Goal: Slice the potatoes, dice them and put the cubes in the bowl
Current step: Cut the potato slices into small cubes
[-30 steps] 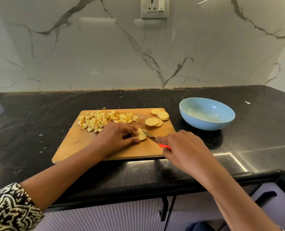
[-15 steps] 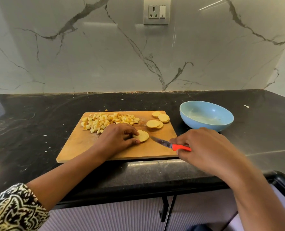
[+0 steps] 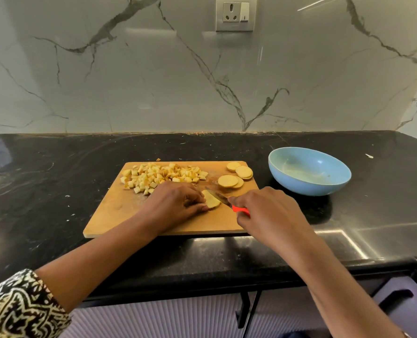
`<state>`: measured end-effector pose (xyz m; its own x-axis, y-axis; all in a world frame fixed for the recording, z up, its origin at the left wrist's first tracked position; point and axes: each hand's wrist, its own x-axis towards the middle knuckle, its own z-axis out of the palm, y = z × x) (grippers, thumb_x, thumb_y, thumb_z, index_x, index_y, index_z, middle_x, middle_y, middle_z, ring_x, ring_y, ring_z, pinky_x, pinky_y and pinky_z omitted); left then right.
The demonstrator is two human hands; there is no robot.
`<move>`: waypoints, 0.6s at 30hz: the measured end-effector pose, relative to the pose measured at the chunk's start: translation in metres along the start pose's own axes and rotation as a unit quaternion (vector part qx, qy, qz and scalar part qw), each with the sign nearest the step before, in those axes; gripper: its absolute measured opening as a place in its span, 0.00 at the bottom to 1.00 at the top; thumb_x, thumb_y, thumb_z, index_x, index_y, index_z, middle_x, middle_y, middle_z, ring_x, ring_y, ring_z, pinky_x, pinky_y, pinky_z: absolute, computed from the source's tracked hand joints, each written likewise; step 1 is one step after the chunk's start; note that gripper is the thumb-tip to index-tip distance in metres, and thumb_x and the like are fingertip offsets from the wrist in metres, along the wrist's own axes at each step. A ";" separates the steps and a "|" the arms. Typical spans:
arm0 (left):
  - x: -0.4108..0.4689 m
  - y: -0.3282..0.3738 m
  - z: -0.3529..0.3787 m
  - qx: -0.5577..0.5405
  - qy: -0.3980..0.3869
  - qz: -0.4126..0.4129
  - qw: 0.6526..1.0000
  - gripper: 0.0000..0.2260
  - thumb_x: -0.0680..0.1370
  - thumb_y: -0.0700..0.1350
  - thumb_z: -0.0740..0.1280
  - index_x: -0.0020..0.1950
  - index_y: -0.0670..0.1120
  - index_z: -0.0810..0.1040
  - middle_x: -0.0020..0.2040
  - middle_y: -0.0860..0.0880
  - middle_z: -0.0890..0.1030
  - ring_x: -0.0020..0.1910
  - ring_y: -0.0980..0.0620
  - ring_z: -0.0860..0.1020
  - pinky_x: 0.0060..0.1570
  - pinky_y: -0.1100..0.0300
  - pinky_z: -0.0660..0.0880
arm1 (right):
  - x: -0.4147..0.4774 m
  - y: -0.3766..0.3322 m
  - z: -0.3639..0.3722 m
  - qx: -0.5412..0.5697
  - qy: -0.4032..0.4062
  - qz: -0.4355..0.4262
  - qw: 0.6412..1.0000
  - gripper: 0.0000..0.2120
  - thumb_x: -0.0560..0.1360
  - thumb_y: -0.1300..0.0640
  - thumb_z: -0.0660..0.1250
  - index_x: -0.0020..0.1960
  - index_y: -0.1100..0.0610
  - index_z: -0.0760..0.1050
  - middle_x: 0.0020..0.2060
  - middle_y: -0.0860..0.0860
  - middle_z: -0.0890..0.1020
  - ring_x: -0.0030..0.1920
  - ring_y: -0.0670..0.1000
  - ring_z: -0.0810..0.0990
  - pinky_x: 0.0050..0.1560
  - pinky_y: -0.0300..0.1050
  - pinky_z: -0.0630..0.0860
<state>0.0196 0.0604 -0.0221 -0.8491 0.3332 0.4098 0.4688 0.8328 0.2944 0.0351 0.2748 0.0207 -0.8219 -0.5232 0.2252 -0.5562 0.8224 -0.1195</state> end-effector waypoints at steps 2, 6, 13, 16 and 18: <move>0.001 -0.001 0.001 0.002 -0.001 0.004 1.000 0.11 0.74 0.51 0.70 0.53 0.49 0.83 0.52 0.52 0.83 0.49 0.58 0.80 0.52 0.60 0.78 | 0.011 -0.003 0.004 0.000 -0.015 -0.008 1.000 0.16 0.79 0.53 0.61 0.66 0.47 0.74 0.49 0.48 0.81 0.46 0.48 0.78 0.41 0.40 0.74; 0.002 -0.001 0.002 0.007 0.000 -0.002 1.000 0.11 0.74 0.51 0.70 0.53 0.48 0.83 0.52 0.51 0.83 0.49 0.57 0.80 0.53 0.58 0.78 | 0.014 -0.002 0.009 0.021 -0.027 0.001 0.999 0.17 0.79 0.54 0.61 0.67 0.47 0.74 0.51 0.49 0.81 0.49 0.49 0.78 0.48 0.44 0.77; 0.002 0.000 0.001 0.005 0.002 -0.001 1.000 0.11 0.74 0.50 0.70 0.52 0.47 0.83 0.51 0.51 0.83 0.48 0.57 0.81 0.51 0.60 0.78 | -0.038 0.003 0.002 0.006 -0.012 0.005 1.000 0.21 0.81 0.51 0.56 0.73 0.41 0.63 0.50 0.45 0.81 0.45 0.45 0.77 0.44 0.41 0.76; 0.001 0.001 0.001 0.003 0.003 0.004 1.000 0.10 0.74 0.50 0.71 0.52 0.47 0.83 0.51 0.51 0.84 0.47 0.57 0.81 0.50 0.60 0.79 | -0.048 0.002 -0.009 -0.006 -0.011 -0.003 1.000 0.20 0.81 0.50 0.56 0.72 0.40 0.64 0.48 0.44 0.80 0.43 0.44 0.77 0.39 0.38 0.72; 0.000 0.001 0.001 0.001 -0.001 0.006 1.000 0.10 0.74 0.50 0.70 0.52 0.47 0.83 0.51 0.51 0.83 0.47 0.57 0.81 0.50 0.59 0.79 | -0.050 0.004 -0.018 -0.019 -0.012 -0.001 1.000 0.19 0.80 0.51 0.57 0.70 0.39 0.67 0.48 0.44 0.81 0.42 0.45 0.77 0.35 0.36 0.68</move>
<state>0.0195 0.0616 -0.0226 -0.8439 0.3444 0.4115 0.4787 0.8296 0.2874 0.0767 0.3080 0.0262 -0.8239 -0.5294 0.2020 -0.5530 0.8290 -0.0831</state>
